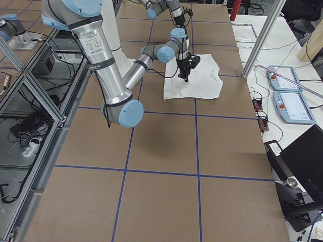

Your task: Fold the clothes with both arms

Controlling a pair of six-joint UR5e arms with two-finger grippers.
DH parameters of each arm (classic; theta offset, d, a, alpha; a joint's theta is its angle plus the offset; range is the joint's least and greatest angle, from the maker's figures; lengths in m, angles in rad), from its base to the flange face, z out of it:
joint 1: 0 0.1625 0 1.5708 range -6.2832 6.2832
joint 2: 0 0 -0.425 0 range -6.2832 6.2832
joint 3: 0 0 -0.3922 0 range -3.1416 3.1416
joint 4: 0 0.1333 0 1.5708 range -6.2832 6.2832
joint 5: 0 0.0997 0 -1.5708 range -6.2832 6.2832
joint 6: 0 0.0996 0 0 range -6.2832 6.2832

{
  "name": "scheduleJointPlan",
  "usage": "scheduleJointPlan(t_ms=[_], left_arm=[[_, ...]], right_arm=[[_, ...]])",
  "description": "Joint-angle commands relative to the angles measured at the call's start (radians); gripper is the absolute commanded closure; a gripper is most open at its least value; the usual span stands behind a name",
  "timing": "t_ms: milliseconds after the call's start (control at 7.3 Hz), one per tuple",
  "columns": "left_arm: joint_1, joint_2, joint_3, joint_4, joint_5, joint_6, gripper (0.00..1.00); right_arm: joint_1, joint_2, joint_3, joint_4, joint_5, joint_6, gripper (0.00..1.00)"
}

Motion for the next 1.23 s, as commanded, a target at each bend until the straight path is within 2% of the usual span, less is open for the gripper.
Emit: scheduleJointPlan(t_ms=[0, 137, 274, 548, 822, 1096], left_arm=[[-0.073, -0.045, 0.170, -0.112, 0.004, 0.051, 1.00], [-0.097, -0.085, 0.256, -0.147, 0.004, 0.056, 1.00], [-0.113, -0.140, 0.365, -0.196, 0.007, 0.056, 1.00], [-0.124, -0.168, 0.518, -0.352, 0.008, 0.056, 1.00], [-0.122, -0.215, 0.618, -0.394, 0.010, 0.056, 1.00], [-0.117, -0.235, 0.682, -0.425, 0.010, 0.057, 1.00]], right_arm=[[0.065, 0.155, -0.238, 0.002, 0.022, -0.055, 1.00], [0.076, 0.175, -0.314, 0.061, 0.020, -0.064, 1.00], [0.090, 0.180, -0.410, 0.197, 0.020, -0.057, 1.00], [0.095, 0.263, -0.573, 0.247, 0.028, -0.061, 1.00], [0.093, 0.272, -0.618, 0.252, 0.028, -0.068, 1.00], [0.095, 0.272, -0.680, 0.344, 0.026, -0.065, 1.00]])
